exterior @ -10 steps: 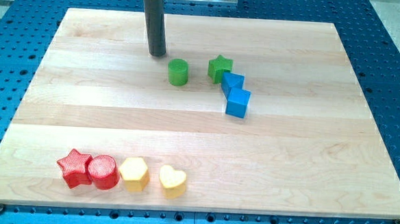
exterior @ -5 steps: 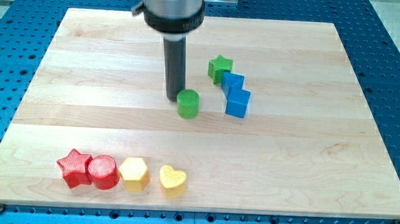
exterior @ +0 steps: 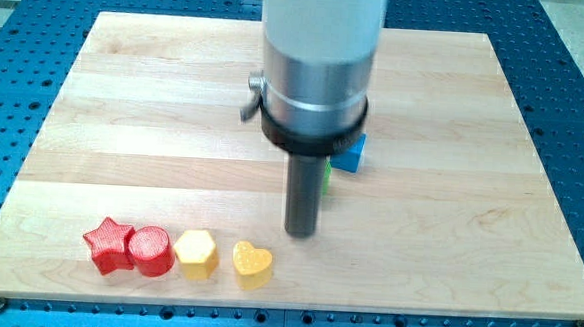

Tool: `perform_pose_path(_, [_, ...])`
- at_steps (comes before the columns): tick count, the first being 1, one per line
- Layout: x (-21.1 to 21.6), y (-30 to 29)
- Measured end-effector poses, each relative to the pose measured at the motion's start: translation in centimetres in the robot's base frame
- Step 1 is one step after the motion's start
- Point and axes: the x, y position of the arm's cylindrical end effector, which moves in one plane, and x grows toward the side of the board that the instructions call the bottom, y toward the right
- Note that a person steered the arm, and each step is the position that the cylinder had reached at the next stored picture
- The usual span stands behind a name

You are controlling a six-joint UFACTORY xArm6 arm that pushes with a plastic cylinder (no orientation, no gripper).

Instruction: Move the heart to the hexagon

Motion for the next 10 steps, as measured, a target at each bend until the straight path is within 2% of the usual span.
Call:
perform_pose_path(1, [5.2,1.8])
perform_pose_path(5, [5.1,-0.6])
perform_pose_path(7, [5.1,-4.4])
perform_pose_path(10, [4.6,-3.1])
